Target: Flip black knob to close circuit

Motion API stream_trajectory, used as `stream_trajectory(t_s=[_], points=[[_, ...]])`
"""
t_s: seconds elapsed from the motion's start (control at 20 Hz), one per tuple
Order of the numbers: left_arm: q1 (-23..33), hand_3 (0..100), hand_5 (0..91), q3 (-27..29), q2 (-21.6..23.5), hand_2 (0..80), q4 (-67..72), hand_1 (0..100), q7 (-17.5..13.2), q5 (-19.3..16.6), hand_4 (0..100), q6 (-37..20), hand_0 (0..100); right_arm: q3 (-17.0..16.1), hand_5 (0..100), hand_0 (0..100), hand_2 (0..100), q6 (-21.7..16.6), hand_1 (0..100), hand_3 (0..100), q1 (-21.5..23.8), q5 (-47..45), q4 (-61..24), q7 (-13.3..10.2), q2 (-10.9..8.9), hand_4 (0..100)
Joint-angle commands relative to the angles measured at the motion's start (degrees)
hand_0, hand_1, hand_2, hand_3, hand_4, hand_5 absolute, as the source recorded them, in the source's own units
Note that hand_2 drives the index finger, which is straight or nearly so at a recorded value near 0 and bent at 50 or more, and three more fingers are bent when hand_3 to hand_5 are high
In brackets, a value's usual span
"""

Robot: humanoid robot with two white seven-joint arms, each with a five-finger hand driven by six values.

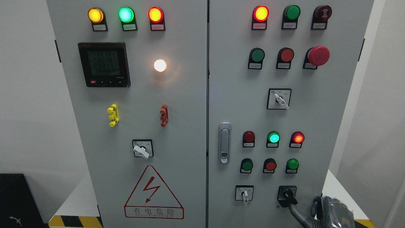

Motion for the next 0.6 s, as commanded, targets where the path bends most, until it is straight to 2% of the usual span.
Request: stream_trajectory(t_s=[0.0, 0.55], points=[[0.0, 0, 0.0, -1.1, 0.0, 0.0, 1.2, 56, 0.0, -1.2, 0, 0.0, 12, 1.3, 81, 0, 79, -0.1, 22, 98, 0.8, -0.1, -1.2, 0.0, 0.20, 79], [0.0, 0, 0.0, -1.1, 0.0, 0.0, 1.2, 56, 0.0, -1.1, 0, 0.1, 12, 3.8, 81, 0, 79, -0.3, 22, 98, 1.8, -0.1, -1.4, -0.1, 0.20, 79]])
